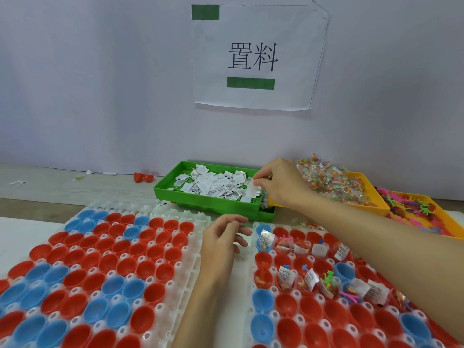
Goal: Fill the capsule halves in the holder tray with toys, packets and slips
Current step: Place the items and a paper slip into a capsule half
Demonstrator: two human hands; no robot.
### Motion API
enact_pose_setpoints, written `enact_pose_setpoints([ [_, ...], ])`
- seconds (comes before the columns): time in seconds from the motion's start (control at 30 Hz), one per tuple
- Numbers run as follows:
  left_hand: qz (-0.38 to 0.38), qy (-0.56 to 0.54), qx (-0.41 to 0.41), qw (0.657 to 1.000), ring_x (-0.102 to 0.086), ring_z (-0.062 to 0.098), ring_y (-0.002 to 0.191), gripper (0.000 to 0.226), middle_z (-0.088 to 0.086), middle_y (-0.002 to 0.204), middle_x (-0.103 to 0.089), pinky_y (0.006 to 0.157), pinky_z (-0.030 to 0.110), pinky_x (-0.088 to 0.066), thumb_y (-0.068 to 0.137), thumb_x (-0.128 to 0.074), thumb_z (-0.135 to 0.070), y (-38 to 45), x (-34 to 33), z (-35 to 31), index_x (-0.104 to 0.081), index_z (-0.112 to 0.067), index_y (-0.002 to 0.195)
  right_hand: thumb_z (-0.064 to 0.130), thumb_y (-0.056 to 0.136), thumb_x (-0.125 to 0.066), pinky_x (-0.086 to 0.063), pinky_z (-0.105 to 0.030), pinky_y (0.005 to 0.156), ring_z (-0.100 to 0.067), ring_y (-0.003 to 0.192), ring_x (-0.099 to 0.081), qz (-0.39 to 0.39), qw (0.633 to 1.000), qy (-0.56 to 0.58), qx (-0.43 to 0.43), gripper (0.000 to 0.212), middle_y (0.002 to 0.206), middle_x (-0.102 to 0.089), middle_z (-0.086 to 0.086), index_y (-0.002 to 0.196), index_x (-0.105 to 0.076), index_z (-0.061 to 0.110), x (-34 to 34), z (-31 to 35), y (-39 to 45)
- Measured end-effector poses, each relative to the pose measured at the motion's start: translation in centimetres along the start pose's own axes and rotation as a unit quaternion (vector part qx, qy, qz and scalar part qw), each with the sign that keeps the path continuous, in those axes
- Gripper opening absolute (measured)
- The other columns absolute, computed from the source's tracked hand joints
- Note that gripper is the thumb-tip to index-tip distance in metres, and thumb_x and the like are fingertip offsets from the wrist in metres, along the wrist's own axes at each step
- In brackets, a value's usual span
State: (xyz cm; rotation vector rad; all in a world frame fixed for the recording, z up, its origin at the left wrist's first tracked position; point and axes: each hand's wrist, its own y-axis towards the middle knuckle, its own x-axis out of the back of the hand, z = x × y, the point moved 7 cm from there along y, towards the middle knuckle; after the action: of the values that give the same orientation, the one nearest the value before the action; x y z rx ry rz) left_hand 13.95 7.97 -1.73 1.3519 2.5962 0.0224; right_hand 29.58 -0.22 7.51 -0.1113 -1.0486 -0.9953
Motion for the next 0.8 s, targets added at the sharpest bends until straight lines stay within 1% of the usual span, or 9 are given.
enact_pose_setpoints([
  [0.13, 0.003, 0.000, 0.003, 1.000, -0.058, 0.013, 0.060, 0.037, 0.007, 0.073, -0.071, 0.050, 0.019, -0.041, 0.098, -0.046, -0.003, 0.0, 0.0, 0.1, -0.074, -0.019, 0.080, 0.014, 0.091, -0.072, -0.043, -0.017, 0.080, -0.012, 0.093, -0.068, -0.015, 1.000, 0.015, -0.003, 0.014, 0.106, -0.076, -0.006, 0.102, -0.078, 0.010, -0.4, 0.1, 0.3],
  [0.23, 0.001, -0.002, 0.008, 1.000, -0.058, 0.015, 0.061, 0.032, 0.008, 0.074, -0.071, 0.052, 0.022, -0.042, 0.098, -0.046, -0.003, 0.1, 0.1, 0.3, -0.073, -0.015, 0.086, 0.013, 0.092, -0.070, -0.043, -0.019, 0.080, -0.014, 0.096, -0.069, -0.017, 1.000, 0.022, -0.003, 0.014, 0.106, -0.076, -0.005, 0.103, -0.078, 0.010, -0.8, 0.2, 0.3],
  [0.3, -0.004, -0.005, 0.005, 1.000, -0.060, 0.018, 0.061, 0.024, 0.008, 0.077, -0.072, 0.054, 0.026, -0.045, 0.100, -0.049, -0.006, 0.2, 0.1, 0.4, -0.071, -0.016, 0.096, 0.013, 0.092, -0.070, -0.043, -0.017, 0.078, -0.008, 0.090, -0.067, -0.016, 0.999, 0.027, 0.005, 0.014, 0.105, -0.077, -0.004, 0.103, -0.078, 0.010, -1.1, 0.4, 0.1],
  [0.37, -0.016, -0.010, -0.002, 1.000, -0.063, 0.019, 0.061, 0.015, 0.006, 0.080, -0.074, 0.056, 0.030, -0.050, 0.099, -0.055, -0.012, 0.3, 0.1, 0.3, -0.065, -0.021, 0.107, 0.014, 0.091, -0.071, -0.042, -0.013, 0.072, 0.003, 0.077, -0.060, -0.011, 0.999, 0.035, 0.023, 0.012, 0.104, -0.077, -0.002, 0.100, -0.080, 0.011, -1.4, 0.8, -0.2],
  [0.47, -0.044, -0.003, -0.020, 0.999, -0.067, 0.018, 0.063, 0.022, 0.001, 0.088, -0.073, 0.057, 0.029, -0.054, 0.095, -0.064, -0.016, 0.2, 0.4, 0.0, -0.059, -0.028, 0.112, 0.016, 0.091, -0.072, -0.038, -0.007, 0.068, 0.011, 0.069, -0.053, -0.001, 0.998, 0.036, 0.043, 0.011, 0.103, -0.077, 0.001, 0.097, -0.080, 0.014, -1.9, 1.5, -0.6],
  [0.57, -0.041, 0.053, -0.071, 0.995, -0.069, 0.018, 0.081, 0.024, -0.011, 0.111, -0.064, 0.060, 0.025, -0.054, 0.094, -0.064, -0.014, 0.1, 0.3, -0.8, -0.064, -0.032, 0.111, 0.017, 0.091, -0.071, -0.044, -0.017, 0.074, 0.006, 0.070, -0.055, -0.006, 0.998, 0.031, 0.052, 0.011, 0.102, -0.077, 0.001, 0.097, -0.080, 0.014, -2.1, 2.1, -0.9],
  [0.63, -0.022, 0.097, -0.092, 0.991, -0.065, 0.019, 0.096, 0.029, -0.014, 0.128, -0.051, 0.072, 0.030, -0.056, 0.095, -0.062, -0.014, 0.1, 0.1, -1.1, -0.064, -0.033, 0.117, 0.018, 0.091, -0.071, -0.046, -0.024, 0.078, 0.001, 0.074, -0.057, -0.005, 0.999, 0.023, 0.048, 0.012, 0.103, -0.077, 0.001, 0.098, -0.080, 0.015, -2.3, 2.2, -0.9],
  [0.67, -0.012, 0.110, -0.090, 0.990, -0.063, 0.018, 0.099, 0.032, -0.015, 0.132, -0.046, 0.078, 0.033, -0.056, 0.096, -0.061, -0.015, 0.0, -0.1, -1.1, -0.062, -0.034, 0.122, 0.019, 0.091, -0.071, -0.046, -0.025, 0.078, -0.001, 0.076, -0.057, -0.004, 0.999, 0.022, 0.047, 0.012, 0.104, -0.077, 0.001, 0.099, -0.080, 0.015, -2.4, 2.2, -0.9],
  [0.8, 0.016, 0.116, -0.076, 0.990, -0.062, 0.012, 0.098, 0.042, -0.024, 0.131, -0.042, 0.083, 0.046, -0.057, 0.096, -0.061, -0.015, -0.3, -0.6, -1.2, -0.053, -0.032, 0.135, 0.020, 0.091, -0.071, -0.047, -0.025, 0.080, 0.001, 0.075, -0.056, -0.008, 0.998, 0.021, 0.053, 0.012, 0.103, -0.077, 0.001, 0.097, -0.080, 0.015, -2.4, 2.3, -1.1],
])
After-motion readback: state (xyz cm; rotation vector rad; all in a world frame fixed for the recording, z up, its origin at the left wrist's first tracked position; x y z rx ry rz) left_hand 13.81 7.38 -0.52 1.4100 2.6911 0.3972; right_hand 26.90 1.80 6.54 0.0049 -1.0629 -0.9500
